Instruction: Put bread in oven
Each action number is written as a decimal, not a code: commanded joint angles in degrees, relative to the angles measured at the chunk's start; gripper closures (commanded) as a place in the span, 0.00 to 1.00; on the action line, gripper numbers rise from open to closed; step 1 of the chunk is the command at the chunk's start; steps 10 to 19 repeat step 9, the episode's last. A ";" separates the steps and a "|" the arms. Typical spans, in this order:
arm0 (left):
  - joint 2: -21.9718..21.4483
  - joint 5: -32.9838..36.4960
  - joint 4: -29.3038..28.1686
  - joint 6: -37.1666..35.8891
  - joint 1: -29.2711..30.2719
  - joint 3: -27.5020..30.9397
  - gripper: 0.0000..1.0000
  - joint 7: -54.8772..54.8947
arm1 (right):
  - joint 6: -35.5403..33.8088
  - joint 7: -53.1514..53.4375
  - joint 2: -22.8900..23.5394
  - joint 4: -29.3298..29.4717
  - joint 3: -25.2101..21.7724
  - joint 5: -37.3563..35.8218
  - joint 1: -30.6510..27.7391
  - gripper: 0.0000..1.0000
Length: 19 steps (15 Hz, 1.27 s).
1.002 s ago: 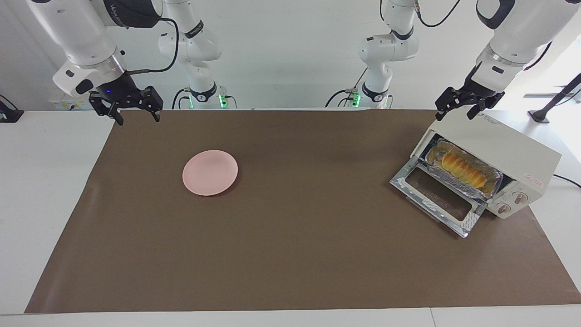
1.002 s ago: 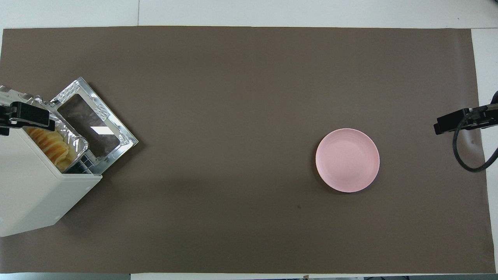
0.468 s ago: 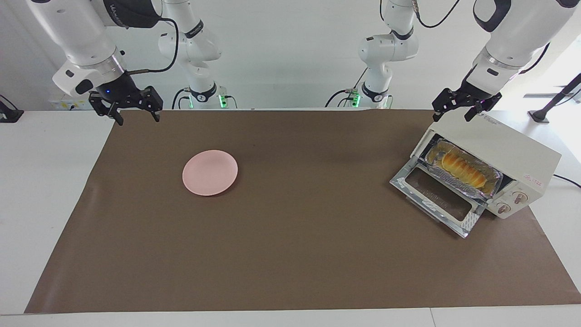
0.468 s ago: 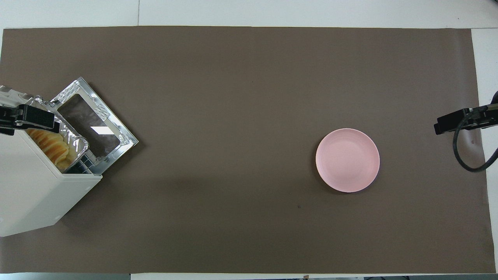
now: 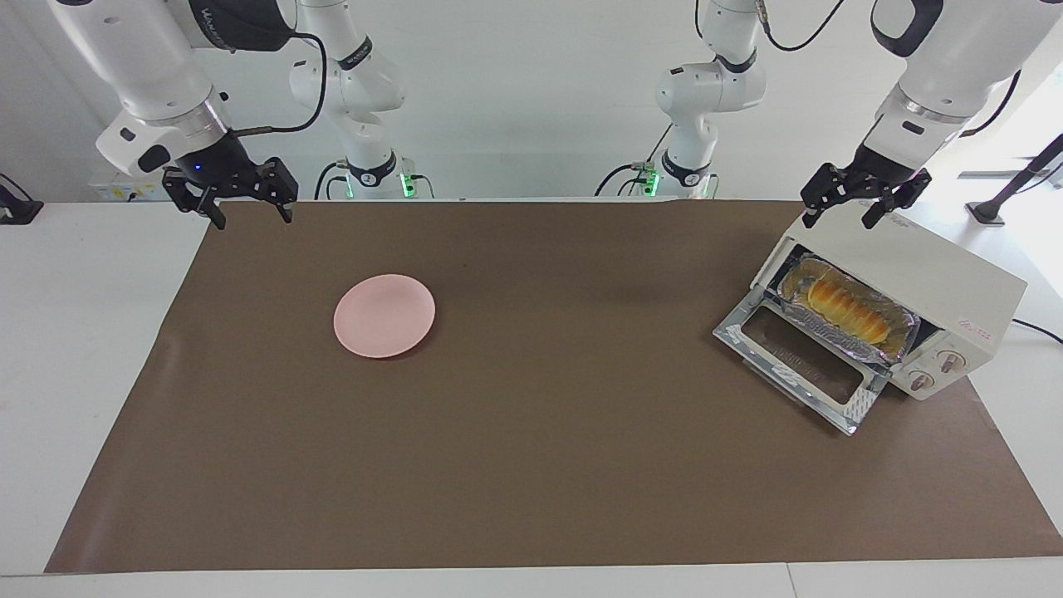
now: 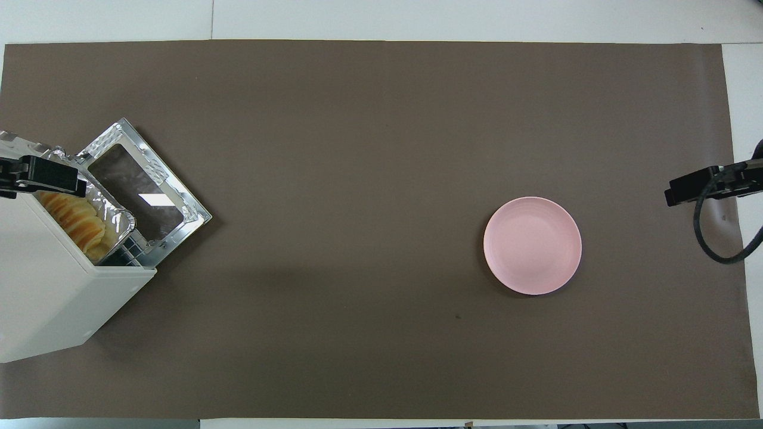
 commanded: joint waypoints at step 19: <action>-0.97 1.10 -1.24 1.47 0.15 0.03 0.00 -2.43 | -0.83 0.75 0.08 0.28 0.87 0.74 -1.01 0.00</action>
